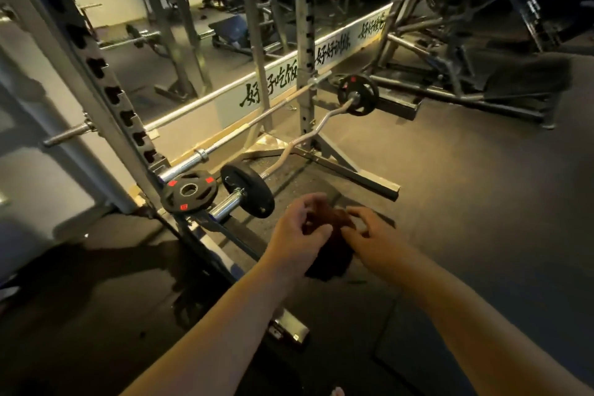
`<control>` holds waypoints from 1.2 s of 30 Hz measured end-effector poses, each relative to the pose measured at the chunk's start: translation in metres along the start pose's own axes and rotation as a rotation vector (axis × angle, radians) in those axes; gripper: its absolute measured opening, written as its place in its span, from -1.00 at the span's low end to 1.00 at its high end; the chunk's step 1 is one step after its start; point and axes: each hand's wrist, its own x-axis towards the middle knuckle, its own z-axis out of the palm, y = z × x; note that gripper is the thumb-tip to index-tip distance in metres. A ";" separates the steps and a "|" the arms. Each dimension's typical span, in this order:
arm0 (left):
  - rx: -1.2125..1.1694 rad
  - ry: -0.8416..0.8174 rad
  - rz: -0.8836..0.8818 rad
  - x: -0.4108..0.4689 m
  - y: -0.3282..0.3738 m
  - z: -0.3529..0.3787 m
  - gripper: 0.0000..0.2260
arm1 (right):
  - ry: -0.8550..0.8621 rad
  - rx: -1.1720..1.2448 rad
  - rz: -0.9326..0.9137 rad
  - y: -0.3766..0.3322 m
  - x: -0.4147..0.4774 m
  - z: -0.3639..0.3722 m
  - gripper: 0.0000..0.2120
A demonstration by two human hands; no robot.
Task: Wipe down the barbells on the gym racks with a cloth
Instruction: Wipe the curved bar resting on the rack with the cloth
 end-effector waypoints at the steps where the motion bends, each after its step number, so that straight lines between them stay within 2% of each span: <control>1: 0.001 -0.036 -0.024 0.020 0.002 0.000 -0.58 | 0.004 -0.035 -0.052 0.004 0.019 -0.009 -0.42; 3: 0.058 -0.114 -0.053 0.058 0.009 -0.004 -0.56 | 0.002 -0.140 -0.174 0.007 0.054 -0.028 -0.22; 4: 0.091 -0.150 -0.064 0.079 0.013 -0.005 -0.58 | -0.013 -0.250 -0.228 0.004 0.070 -0.040 -0.23; 6: 0.153 -0.191 -0.074 0.118 0.022 -0.006 -0.66 | -0.068 -0.441 -0.298 0.000 0.104 -0.063 -0.40; 9: 0.143 -0.174 -0.097 0.168 0.029 -0.003 -0.68 | -0.174 -0.345 -0.234 0.000 0.154 -0.093 -0.69; 11: 0.130 -0.201 -0.113 0.198 0.030 0.002 -0.64 | -0.264 -0.291 -0.173 0.002 0.185 -0.111 -0.75; 13: 0.146 -0.254 -0.134 0.227 0.030 0.007 -0.60 | -0.399 -0.286 -0.122 0.003 0.215 -0.124 -0.76; 15: 0.135 -0.260 -0.165 0.252 0.029 0.009 -0.58 | -0.454 -0.301 -0.093 0.004 0.241 -0.130 -0.73; 18: 0.011 -0.115 -0.232 0.290 0.015 0.011 -0.61 | -0.412 -0.275 -0.111 0.011 0.290 -0.136 -0.77; 21: -0.249 0.125 -0.339 0.317 -0.003 0.020 -0.64 | -0.320 -0.013 -0.035 0.016 0.331 -0.143 -0.82; 23: -0.320 0.223 -0.345 0.336 -0.012 0.032 -0.65 | -0.308 0.069 0.032 0.019 0.361 -0.150 -0.81; 25: -0.393 0.316 -0.343 0.357 -0.016 0.045 -0.68 | -0.406 0.035 0.054 0.025 0.391 -0.155 -0.77; 27: -0.379 0.425 -0.361 0.380 -0.018 0.059 -0.69 | -0.529 0.030 0.096 0.028 0.416 -0.162 -0.71; 29: -0.349 0.528 -0.353 0.406 -0.018 0.067 -0.69 | -0.584 0.018 0.112 0.030 0.444 -0.164 -0.69; 36: -0.438 0.808 -0.419 0.477 -0.034 0.071 -0.57 | -0.503 -0.042 0.088 0.050 0.527 -0.140 -0.80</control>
